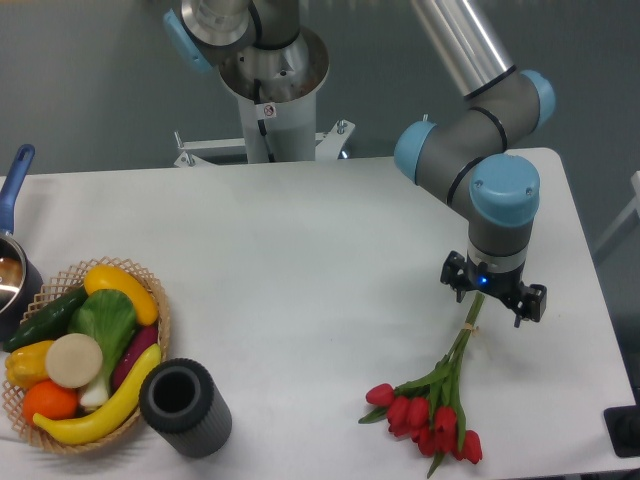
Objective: Pick up the flowers from the table
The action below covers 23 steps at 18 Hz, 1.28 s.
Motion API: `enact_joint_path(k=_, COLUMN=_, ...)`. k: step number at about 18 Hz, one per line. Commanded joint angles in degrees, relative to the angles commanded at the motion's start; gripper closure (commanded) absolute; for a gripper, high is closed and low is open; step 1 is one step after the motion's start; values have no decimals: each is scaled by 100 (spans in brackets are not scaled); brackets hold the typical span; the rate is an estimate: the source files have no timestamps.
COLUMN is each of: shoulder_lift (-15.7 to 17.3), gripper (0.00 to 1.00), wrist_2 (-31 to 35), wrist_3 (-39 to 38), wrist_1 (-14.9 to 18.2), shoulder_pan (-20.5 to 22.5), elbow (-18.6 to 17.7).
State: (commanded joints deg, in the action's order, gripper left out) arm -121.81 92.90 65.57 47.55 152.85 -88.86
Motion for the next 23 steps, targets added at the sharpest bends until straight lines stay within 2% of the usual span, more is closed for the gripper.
enact_joint_path(k=5, shoulder_lift=-106, gripper=0, wrist_2=-9, wrist_3=-474, wrist_1=0, shoulder_pan=-141, elbow=36)
enact_joint_path(k=9, shoulder_lift=-220, gripper=0, wrist_2=-9, wrist_3=-475, wrist_1=-9, shoulder_pan=-185, elbow=97)
enact_joint_path(k=12, shoulder_lift=-334, gripper=0, wrist_2=52, wrist_3=-440, wrist_1=-324, shoulder_pan=-299, elbow=27)
enact_joint_path(k=15, shoulder_lift=-448, gripper=0, wrist_2=53, wrist_3=-343, wrist_1=-360, shoulder_pan=-308, elbow=-17)
enact_joint_path(k=18, shoulder_lift=-580, gripper=0, wrist_2=53, wrist_3=-335, wrist_1=-360, shoulder_pan=-317, elbow=97)
enact_joint_path(k=19, shoulder_lift=-589, gripper=5, wrist_2=53, wrist_3=-300, wrist_1=-360, shoulder_pan=-308, elbow=89)
enact_joint_path(k=22, shoulder_lift=-615, gripper=31, wrist_2=53, wrist_3=-264, wrist_1=-352, shoulder_pan=-317, elbow=62)
enact_joint_path(k=23, shoulder_lift=-616, gripper=35, wrist_2=53, wrist_3=-264, wrist_1=-352, shoulder_pan=-308, elbow=71)
